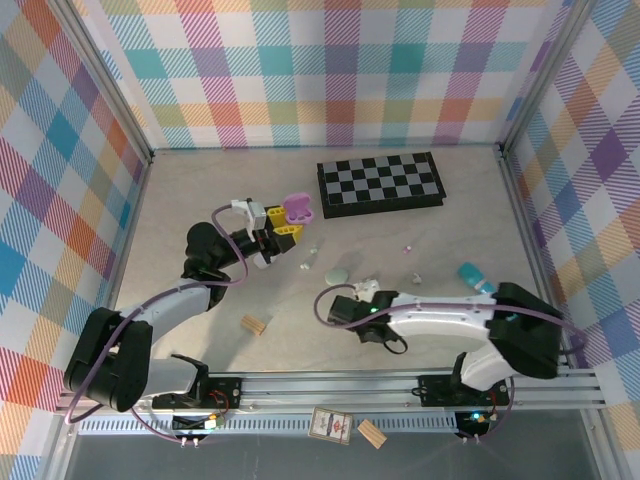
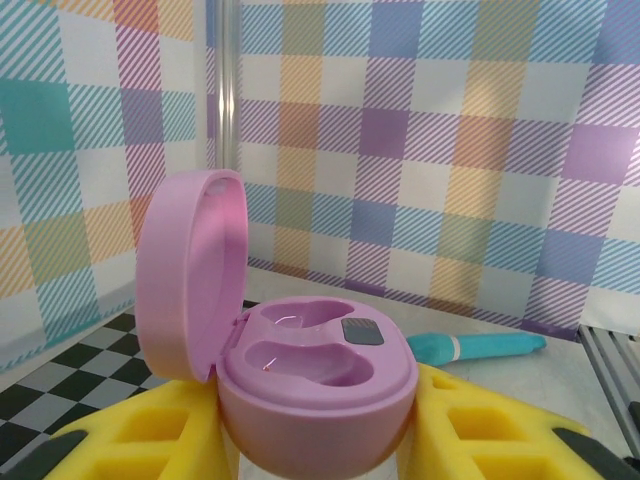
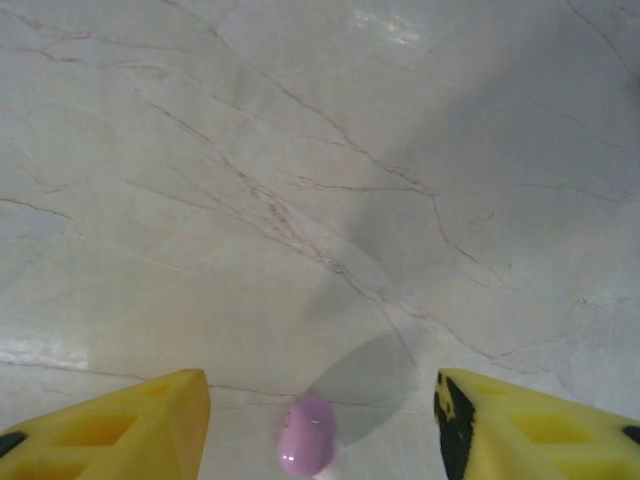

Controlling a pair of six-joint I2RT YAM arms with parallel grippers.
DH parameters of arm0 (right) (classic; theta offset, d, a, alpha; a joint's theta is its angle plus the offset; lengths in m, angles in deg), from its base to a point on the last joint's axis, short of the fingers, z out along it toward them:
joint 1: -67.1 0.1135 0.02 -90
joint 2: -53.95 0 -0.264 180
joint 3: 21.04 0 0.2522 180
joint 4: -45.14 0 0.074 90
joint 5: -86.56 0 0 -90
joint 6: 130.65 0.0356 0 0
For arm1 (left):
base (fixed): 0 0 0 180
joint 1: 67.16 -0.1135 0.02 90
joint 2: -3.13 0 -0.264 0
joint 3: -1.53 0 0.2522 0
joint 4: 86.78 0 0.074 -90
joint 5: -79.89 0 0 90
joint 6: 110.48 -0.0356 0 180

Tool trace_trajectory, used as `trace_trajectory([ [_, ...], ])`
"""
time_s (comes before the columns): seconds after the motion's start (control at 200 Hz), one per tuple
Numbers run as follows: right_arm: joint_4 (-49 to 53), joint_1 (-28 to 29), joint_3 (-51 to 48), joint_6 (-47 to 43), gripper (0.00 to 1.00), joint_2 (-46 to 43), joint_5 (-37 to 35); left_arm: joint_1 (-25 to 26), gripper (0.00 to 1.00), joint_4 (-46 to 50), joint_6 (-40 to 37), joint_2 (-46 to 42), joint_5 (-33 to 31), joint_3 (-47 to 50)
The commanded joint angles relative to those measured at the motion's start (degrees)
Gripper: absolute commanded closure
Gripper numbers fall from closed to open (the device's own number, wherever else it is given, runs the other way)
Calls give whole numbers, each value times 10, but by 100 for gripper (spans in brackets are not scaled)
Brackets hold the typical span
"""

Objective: Insert the wireless bluetooth earbuds into the charging case

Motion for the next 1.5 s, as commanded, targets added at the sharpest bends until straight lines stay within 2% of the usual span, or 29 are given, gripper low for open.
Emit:
trace_trajectory([
  [0.0,56,7,18,40,42,23,-30,-7,62,-7,-21,-23,13,-9],
  [0.745,52,13,-23,41,55,27,16,-8,62,31,-37,-36,16,-12],
  [1.14,85,13,-6,46,61,60,-1,-8,62,32,-38,-34,17,-12],
  [1.495,83,9,-21,50,65,42,-6,-8,62,32,-37,-32,20,-12],
])
